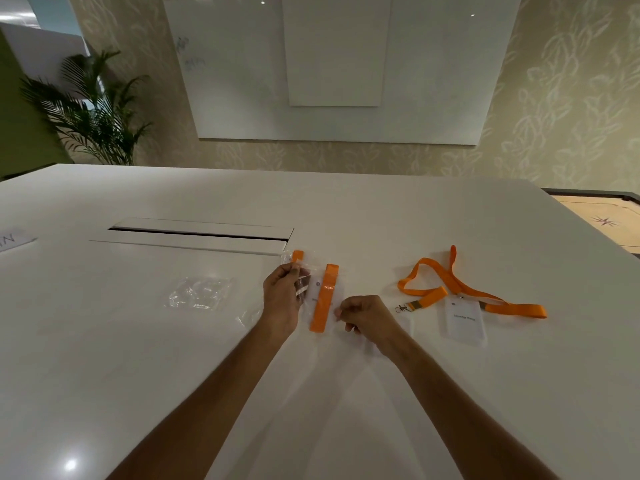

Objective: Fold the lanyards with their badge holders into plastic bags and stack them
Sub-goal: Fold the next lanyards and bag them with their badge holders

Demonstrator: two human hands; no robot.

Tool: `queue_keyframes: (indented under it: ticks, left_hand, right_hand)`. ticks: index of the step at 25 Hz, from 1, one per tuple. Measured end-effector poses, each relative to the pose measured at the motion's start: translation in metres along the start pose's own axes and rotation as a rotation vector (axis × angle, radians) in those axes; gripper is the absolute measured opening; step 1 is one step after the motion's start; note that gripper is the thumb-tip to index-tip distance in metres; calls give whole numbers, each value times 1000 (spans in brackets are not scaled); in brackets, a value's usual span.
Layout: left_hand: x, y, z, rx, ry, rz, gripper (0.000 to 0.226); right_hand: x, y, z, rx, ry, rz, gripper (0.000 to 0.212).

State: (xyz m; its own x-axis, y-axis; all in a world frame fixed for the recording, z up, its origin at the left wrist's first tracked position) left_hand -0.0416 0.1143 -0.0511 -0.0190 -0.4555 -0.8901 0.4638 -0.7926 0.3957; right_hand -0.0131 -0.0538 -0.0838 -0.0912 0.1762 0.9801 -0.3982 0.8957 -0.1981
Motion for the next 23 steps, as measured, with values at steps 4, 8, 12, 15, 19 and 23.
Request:
queue_keyframes:
  ticks: [4,8,12,15,19,23]
  left_hand:
    - [-7,-13,-5,-28,31,-62,19]
    - [-15,-34,-16,-89,88,-166,13]
    - [-19,-53,-24,-176,200,-391,15]
    - [-23,-55,-23,-183,277,-516,13]
    - [-31,-55,-29,-184,346,-634,12]
    - [-31,-53,-36,-189,375,-694,12]
  right_hand:
    - [6,0,-8,-32,-28,44,15]
    - [4,-1,-22,-58,-2,118,17]
    - [4,-12,-43,-119,44,141,22]
    - [1,-22,-66,-166,110,160,19]
    - [-10,-31,-92,-205,283,200,16]
    - [-19,-32,-113,-148,330,293,18]
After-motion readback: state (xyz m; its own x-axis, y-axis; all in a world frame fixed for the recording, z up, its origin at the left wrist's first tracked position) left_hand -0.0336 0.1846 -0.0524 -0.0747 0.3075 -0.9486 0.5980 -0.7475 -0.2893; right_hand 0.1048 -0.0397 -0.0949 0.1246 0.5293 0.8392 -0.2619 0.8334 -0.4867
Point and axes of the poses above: each hand's wrist, its own z-axis away from the middle knuckle, its own y-axis out of the palm, x = y × z, the point moved 8 cm from there along -z, towards the middle knuckle, and after that the axes turned 7 degrees about -y, right-handed, at the moved point
